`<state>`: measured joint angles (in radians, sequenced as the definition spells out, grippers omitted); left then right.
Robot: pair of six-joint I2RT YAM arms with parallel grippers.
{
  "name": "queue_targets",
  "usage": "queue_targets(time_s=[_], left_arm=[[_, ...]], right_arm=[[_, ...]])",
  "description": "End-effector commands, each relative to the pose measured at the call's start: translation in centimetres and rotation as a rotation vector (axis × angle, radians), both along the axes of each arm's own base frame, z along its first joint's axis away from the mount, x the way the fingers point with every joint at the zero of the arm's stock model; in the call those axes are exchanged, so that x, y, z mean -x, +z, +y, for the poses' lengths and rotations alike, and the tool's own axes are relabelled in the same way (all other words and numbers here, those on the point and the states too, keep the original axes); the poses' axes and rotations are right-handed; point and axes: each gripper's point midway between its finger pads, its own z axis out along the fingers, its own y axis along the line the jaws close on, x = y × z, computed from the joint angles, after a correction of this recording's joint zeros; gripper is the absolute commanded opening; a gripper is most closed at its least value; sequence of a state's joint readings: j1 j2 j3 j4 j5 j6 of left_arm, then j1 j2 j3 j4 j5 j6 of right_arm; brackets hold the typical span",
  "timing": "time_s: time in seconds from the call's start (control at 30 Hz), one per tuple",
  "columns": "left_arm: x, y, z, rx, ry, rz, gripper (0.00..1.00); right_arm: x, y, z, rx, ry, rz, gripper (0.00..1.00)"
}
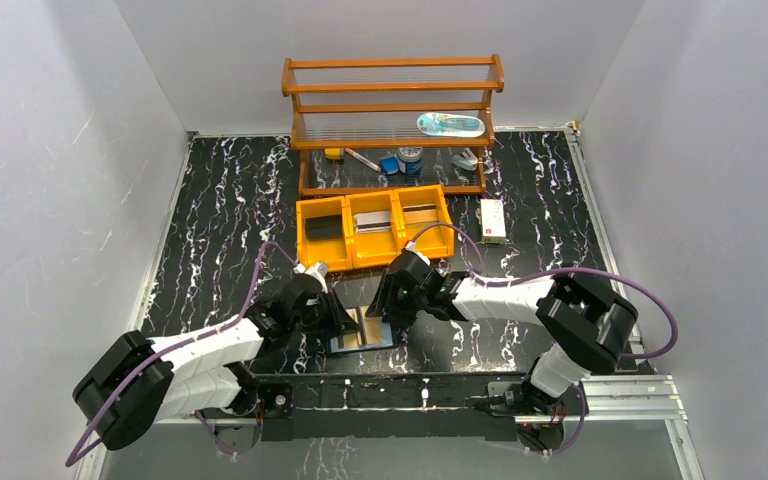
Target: Take the credit cards out of the card holder
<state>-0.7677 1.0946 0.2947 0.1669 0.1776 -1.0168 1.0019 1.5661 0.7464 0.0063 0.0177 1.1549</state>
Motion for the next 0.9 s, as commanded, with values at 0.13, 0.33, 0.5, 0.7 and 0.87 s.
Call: queue_targets(time_s=[0.13, 0.33, 0.5, 0.7, 0.87], left_arm=[[-0.5, 1.1, -1.2, 0.066, -0.009, -0.023, 0.20], [-0.3, 0.2, -1.7, 0.134, 0.038, 0.029, 0.21], [-0.3, -0.3, -1.2, 0.155, 0.090, 0.041, 0.16], [-0.4, -0.2, -0.3, 0.123, 0.124, 0.022, 0.08], [-0.6, 0.5, 0.4, 0.097, 0.127, -0.015, 0.04]], right_arm=[[0.5, -2.1, -1.3, 0.076, 0.005, 0.024, 0.55], [0.8, -2.3, -1.0, 0.055, 0.014, 0.037, 0.55], [0.8, -2.4, -1.0, 0.053, 0.014, 0.040, 0.55], [0.7, -2.5, -1.2, 0.062, 0.008, 0.038, 0.55], [0.6, -2.6, -1.4, 0.072, 0.004, 0.035, 0.55]])
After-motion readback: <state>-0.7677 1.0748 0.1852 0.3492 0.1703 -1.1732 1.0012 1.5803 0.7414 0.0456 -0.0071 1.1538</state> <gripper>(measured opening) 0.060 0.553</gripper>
